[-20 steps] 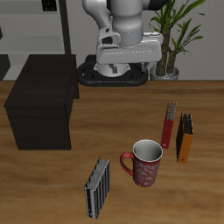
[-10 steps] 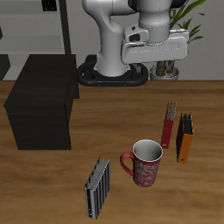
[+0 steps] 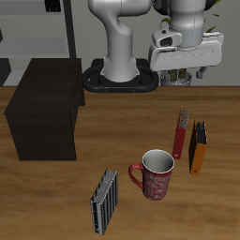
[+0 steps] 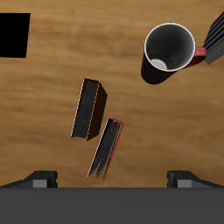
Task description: Place the orange book upright on top of the shelf
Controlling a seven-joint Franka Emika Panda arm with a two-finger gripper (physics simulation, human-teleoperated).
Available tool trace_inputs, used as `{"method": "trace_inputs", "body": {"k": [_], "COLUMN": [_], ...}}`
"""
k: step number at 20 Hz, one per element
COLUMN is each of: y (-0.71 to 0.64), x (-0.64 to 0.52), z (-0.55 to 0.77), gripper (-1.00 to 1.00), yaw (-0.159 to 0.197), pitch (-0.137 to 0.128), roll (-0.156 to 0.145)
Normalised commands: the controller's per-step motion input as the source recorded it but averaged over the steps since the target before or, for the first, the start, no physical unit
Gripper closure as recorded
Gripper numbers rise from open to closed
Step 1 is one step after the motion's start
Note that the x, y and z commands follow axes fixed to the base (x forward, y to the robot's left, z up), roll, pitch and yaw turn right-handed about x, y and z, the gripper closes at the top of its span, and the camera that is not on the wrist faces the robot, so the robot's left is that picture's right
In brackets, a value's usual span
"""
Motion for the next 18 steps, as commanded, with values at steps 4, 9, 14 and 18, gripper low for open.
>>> {"method": "trace_inputs", "body": {"k": [4, 9, 14, 18], "y": [0.21, 0.18, 0.14, 0.11], "x": [0.28, 0.26, 0.18, 0.24], "z": [-0.02, -0.03, -0.09, -0.20], "gripper": [-1.00, -1.00, -1.00, -1.00], "yaw": [-0.017, -0.007, 0.005, 0.006], "pitch": [0.013, -0.023, -0.009, -0.006], "roll": [-0.030, -0.056, -0.030, -0.029]}}
